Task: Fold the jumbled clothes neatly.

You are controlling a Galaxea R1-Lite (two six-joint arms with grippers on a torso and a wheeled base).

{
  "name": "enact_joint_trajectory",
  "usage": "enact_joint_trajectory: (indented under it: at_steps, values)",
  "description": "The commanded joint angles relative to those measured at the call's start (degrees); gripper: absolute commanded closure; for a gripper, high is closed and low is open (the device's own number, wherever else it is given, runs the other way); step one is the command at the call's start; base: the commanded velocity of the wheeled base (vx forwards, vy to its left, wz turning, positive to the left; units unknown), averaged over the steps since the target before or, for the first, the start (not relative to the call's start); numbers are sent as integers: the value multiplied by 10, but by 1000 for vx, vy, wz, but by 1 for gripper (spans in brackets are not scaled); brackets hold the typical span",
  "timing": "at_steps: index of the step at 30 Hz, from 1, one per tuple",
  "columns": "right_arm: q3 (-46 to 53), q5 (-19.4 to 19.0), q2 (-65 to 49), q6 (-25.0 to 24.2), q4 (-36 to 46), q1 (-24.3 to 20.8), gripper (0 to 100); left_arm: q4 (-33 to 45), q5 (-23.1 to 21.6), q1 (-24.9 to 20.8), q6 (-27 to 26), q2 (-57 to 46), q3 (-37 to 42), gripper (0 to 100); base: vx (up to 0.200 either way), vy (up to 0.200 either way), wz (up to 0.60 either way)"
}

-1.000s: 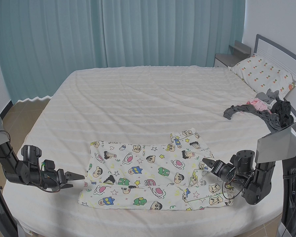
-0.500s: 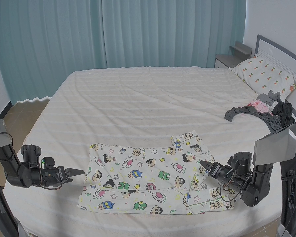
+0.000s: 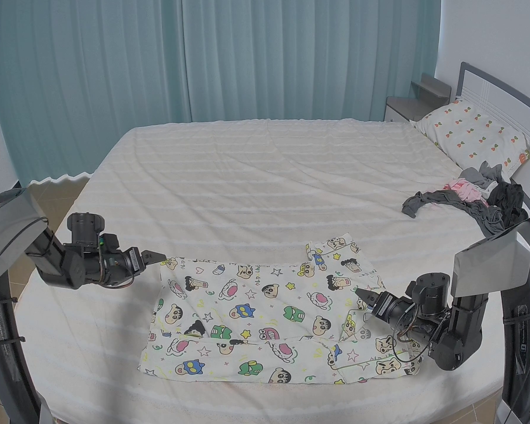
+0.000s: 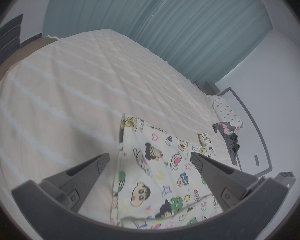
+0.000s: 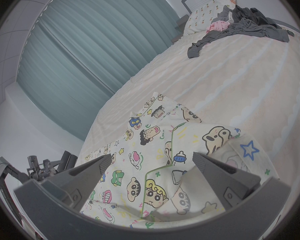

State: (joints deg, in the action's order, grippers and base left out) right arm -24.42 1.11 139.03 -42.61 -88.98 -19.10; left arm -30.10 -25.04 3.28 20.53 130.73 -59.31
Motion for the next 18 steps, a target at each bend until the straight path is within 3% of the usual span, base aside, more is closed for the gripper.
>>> enact_joint_trajectory:
  at_steps: [1, 17, 18]
  values:
    - [1, 0, 2, 0, -6, -7, 0, 57, 68, -28, -44, 112, -113, 0, 0, 0, 0]
    - [-5, 2, 2, 2, -6, -12, 0, 142, 83, -45, -38, 182, -252, 0, 0, 0, 0]
    - [-9, 2, -3, 2, -6, -10, 0, 159, 93, -51, -37, 186, -272, 100, 0, 0, 0]
